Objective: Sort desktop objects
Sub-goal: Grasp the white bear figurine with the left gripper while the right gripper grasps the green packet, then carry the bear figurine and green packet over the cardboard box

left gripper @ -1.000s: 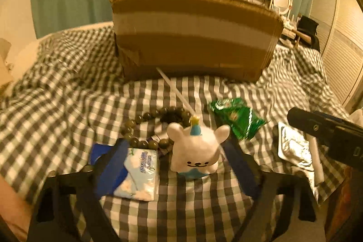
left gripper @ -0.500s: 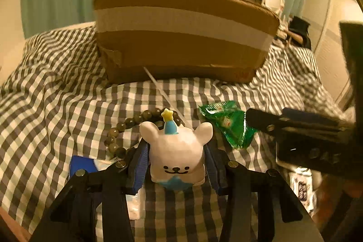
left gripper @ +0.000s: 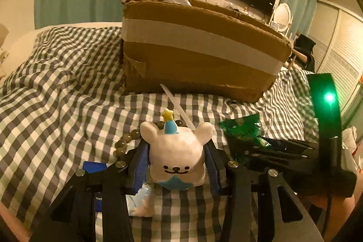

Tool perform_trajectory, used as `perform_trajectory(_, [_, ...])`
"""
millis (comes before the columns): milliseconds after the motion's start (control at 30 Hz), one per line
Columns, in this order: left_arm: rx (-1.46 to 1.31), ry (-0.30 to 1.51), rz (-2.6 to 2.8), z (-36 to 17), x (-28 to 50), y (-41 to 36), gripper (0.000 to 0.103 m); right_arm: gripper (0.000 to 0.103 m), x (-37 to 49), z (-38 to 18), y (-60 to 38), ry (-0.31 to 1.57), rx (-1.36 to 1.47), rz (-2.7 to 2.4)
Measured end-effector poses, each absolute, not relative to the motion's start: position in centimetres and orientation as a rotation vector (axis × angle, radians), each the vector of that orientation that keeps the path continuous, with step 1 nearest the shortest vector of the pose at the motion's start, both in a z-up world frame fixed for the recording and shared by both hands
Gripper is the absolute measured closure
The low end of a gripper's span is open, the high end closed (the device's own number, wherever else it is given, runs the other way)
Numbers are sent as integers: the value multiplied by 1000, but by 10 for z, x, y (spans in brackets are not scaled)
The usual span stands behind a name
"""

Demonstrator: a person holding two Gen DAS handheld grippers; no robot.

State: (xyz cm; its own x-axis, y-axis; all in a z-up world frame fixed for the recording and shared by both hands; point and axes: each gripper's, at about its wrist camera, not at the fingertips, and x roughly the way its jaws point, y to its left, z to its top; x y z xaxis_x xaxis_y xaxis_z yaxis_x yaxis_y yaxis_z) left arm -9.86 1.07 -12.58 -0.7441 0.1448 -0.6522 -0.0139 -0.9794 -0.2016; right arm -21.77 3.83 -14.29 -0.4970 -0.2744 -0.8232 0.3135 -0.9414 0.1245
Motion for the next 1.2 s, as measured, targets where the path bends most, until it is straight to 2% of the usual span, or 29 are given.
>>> perform_trajectory(167, [-1078,-287,2855,-119,-92,6,57,70,-205,-139,48,32,1330,-2480])
perform_trajectory(933, [-1032,-283,2933,-89,-65,-11,57,70,-151,-74,51,64,1130,-2534])
perform_trajectory(1200, [-952,-268,2926,-57,-71,-11,57,70,-152,-42,54,22,1041,-2549])
